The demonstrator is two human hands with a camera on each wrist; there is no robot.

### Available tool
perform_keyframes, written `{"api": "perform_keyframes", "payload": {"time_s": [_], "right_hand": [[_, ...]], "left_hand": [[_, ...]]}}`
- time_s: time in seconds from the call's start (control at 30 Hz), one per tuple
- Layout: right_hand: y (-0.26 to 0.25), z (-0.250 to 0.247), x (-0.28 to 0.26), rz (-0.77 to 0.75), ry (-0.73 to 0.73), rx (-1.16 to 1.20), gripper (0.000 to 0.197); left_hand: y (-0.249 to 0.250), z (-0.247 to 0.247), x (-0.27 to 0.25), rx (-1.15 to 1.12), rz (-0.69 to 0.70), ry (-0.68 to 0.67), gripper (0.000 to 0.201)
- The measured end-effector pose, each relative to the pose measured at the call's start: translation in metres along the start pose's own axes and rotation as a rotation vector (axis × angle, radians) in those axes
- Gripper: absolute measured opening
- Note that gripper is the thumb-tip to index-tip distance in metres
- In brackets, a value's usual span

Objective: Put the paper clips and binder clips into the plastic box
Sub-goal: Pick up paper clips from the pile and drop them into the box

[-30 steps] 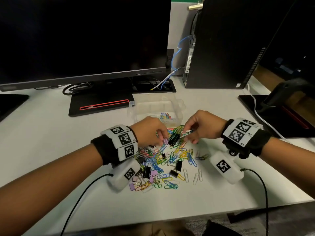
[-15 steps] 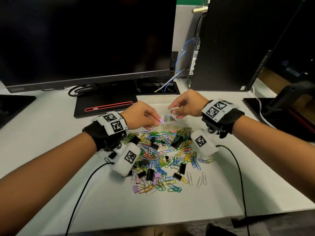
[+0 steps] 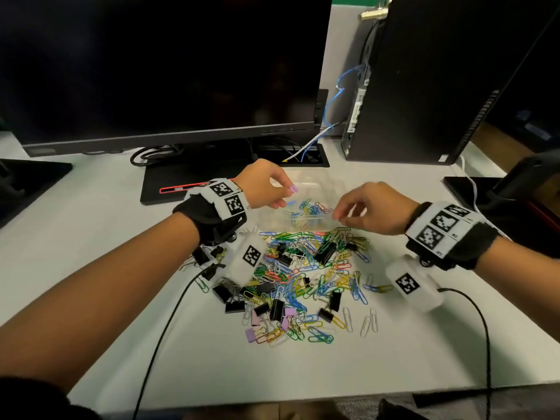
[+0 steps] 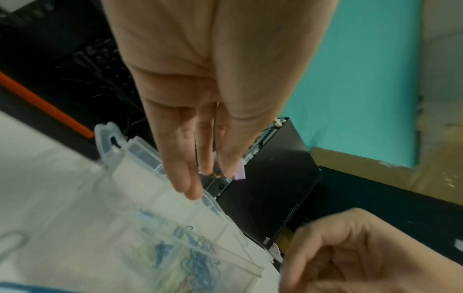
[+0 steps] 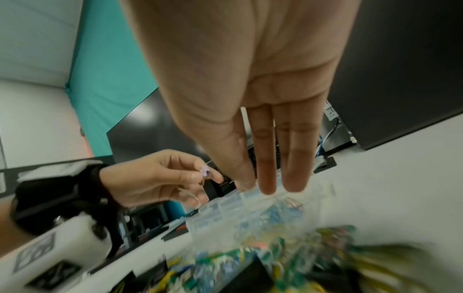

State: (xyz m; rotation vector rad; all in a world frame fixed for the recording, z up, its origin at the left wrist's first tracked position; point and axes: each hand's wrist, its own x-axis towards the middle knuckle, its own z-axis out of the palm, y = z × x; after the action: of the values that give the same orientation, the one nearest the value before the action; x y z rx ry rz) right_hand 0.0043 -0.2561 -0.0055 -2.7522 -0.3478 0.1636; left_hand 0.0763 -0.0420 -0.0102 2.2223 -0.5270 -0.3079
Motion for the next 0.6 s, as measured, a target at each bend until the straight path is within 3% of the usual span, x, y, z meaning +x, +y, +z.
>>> {"api": "perform_keyframes", "payload": {"time_s": [0.17,0.3,0.4,0.5,0.6], "right_hand": [[0.012,0.009,-0.038,0.028,-0.220,-0.100,0.025],[0.014,0.014,-0.059,0.057,-0.290,-0.099,0.058],[0.010,0.021,-0.068,0.075,-0.358,-0.108,0.082],[0.007,0.027,-0.066,0.080,-0.377,-0.118,0.093],[0.007,0.033,-0.058,0.081,-0.348,-0.076,0.092]], "left_hand": [[-0.002,-0.012,-0.022,0.387,0.086,-0.163,0.010],[-0.020,-0.020,-0.037,0.606,0.009,-0.252,0.019],[-0.027,-0.020,-0.045,0.734,0.018,-0.238,0.030],[-0.019,-0.014,-0.057,0.664,0.087,-0.255,0.027],[-0.002,-0.002,-0.071,0.544,0.105,-0.401,0.031]]}}
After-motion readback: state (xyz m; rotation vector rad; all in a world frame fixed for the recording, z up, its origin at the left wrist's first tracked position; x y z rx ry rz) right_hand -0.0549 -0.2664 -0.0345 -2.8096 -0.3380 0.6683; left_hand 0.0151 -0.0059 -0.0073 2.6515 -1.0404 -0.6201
